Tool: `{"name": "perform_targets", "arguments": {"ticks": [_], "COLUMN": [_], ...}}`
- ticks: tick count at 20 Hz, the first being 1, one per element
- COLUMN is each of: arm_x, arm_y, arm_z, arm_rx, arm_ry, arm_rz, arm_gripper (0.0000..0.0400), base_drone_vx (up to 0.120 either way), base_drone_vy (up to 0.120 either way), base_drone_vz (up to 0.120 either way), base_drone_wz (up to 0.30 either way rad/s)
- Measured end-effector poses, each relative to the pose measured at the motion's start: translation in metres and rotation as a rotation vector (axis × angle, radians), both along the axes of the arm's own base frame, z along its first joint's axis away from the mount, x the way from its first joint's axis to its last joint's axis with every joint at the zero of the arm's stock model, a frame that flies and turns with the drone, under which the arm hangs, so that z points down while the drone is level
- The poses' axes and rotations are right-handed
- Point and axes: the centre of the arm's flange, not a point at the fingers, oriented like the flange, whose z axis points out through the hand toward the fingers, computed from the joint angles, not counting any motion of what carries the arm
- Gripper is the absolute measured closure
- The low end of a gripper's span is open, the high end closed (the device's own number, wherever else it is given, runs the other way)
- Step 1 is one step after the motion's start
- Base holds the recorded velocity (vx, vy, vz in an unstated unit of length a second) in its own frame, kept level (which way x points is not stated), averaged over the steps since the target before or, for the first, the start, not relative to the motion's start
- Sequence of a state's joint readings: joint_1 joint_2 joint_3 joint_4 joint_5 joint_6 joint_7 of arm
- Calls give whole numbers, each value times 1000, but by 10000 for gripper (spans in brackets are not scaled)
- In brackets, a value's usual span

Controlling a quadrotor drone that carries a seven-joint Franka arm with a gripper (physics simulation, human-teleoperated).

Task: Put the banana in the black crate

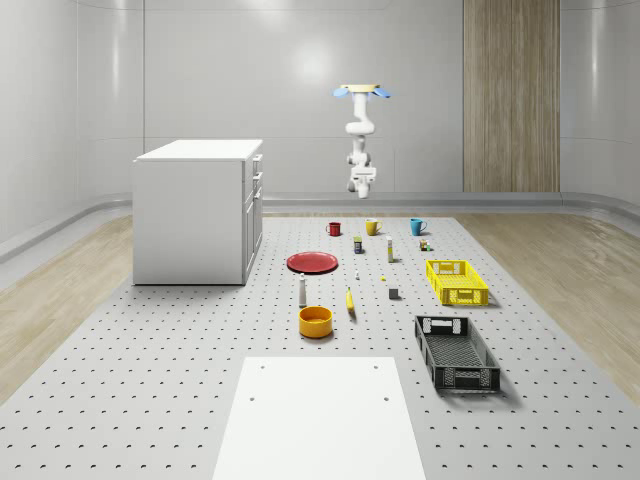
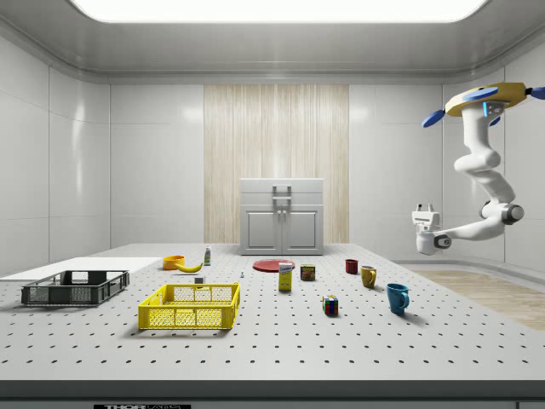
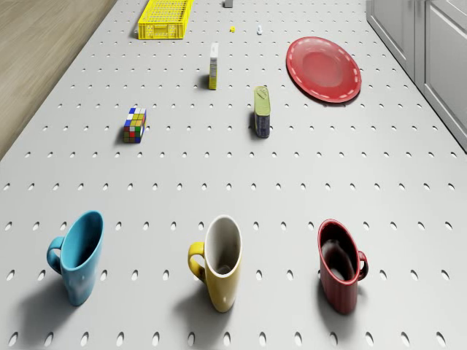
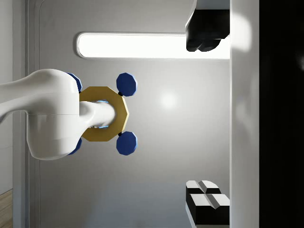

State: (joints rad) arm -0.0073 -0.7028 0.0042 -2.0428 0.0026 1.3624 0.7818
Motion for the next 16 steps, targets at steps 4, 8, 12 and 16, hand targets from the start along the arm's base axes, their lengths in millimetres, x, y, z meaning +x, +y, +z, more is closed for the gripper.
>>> {"name": "perform_targets", "arguments": {"ticks": [4, 8, 12, 16], "arm_x": [0, -1, -1, -1], "arm_y": [0, 0, 0, 0], "arm_z": [0, 1, 1, 1], "arm_rx": [0, -1, -2, -4], "arm_ry": [-3, -6, -9, -12], "arm_rz": [0, 0, 0, 0], "arm_gripper": [0, 0, 0, 0], "base_drone_vx": [0, 0, 0, 0], "base_drone_vy": [-120, -120, -120, -120], "base_drone_vz": [0, 0, 0, 0], "base_drone_wz": [0, 0, 0, 0]}}
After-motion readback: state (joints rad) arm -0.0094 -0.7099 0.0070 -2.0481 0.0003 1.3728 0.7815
